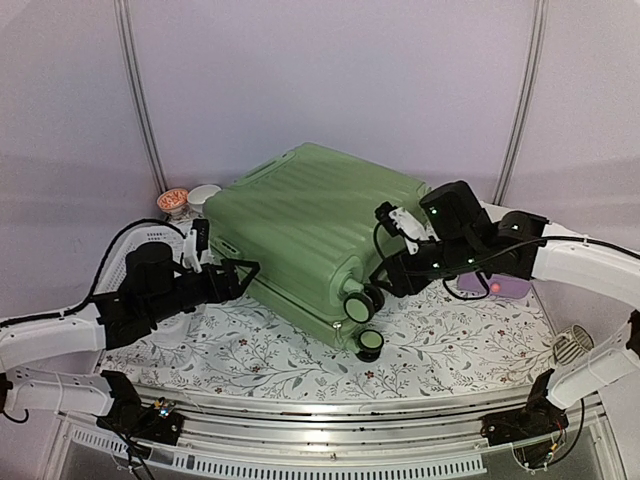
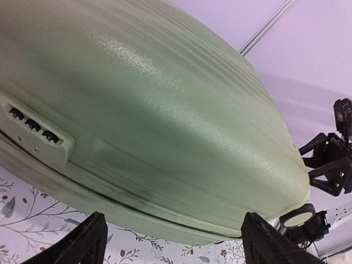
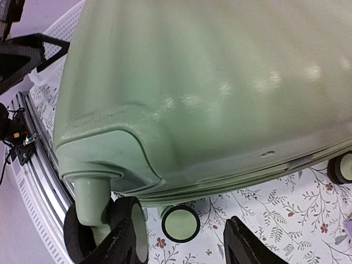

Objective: Open, take out, and arrange the luggage
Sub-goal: Rotate the luggage at the center of the board.

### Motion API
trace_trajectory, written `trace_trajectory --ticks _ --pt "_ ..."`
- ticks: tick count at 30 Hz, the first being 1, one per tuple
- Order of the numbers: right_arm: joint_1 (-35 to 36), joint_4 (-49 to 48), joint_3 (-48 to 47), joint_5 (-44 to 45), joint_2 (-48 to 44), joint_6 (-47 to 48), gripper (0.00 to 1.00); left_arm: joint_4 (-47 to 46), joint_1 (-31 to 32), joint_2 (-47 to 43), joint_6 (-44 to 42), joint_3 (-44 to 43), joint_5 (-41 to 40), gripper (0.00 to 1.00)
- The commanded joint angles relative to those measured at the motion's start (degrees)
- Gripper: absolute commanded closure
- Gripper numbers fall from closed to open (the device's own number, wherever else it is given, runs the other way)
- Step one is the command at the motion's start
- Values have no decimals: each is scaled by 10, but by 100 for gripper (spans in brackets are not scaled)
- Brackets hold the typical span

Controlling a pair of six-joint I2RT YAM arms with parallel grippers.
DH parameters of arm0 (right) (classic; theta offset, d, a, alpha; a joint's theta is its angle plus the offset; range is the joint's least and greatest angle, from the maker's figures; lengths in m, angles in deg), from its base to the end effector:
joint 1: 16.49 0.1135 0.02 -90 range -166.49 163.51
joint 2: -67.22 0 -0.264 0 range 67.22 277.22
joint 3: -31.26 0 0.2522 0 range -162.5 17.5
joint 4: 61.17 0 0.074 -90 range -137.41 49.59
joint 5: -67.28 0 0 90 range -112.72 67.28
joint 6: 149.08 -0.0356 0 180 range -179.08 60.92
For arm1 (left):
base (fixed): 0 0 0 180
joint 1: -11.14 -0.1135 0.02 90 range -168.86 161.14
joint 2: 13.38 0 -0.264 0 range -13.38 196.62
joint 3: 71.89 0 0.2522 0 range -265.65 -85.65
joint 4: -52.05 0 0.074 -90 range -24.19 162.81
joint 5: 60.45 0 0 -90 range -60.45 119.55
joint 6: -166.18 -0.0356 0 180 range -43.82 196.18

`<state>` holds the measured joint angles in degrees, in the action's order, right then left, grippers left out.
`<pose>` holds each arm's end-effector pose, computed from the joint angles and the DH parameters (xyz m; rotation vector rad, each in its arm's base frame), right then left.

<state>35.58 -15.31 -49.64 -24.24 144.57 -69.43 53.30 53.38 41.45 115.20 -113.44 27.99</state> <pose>0.1806 0.2332 0.3129 -0.8609 2.2200 0.5724 0.1631 -0.1468 0.2439 0.0340 1.9364 -0.9559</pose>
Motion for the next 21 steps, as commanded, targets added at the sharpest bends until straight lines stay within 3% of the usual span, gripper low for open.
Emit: trace_trajectory --ticks 1,7,8,10,12,21 --pt "-27 -7 7 56 -53 -21 43 12 -6 -15 -1 15 -11 13" --pt "-128 -8 -8 17 -69 20 39 11 -7 -22 15 15 -9 13" --pt "-145 -5 -15 12 -66 30 33 10 -7 -22 19 15 -8 13" --pt "-176 2 -26 0 -57 66 12 5 -9 -19 24 16 -2 13" --pt "-202 16 -55 -10 -41 110 1 -3 -12 -11 31 18 10 12" --pt "-352 135 -232 -44 127 246 1 -34 -58 60 69 -18 87 12"
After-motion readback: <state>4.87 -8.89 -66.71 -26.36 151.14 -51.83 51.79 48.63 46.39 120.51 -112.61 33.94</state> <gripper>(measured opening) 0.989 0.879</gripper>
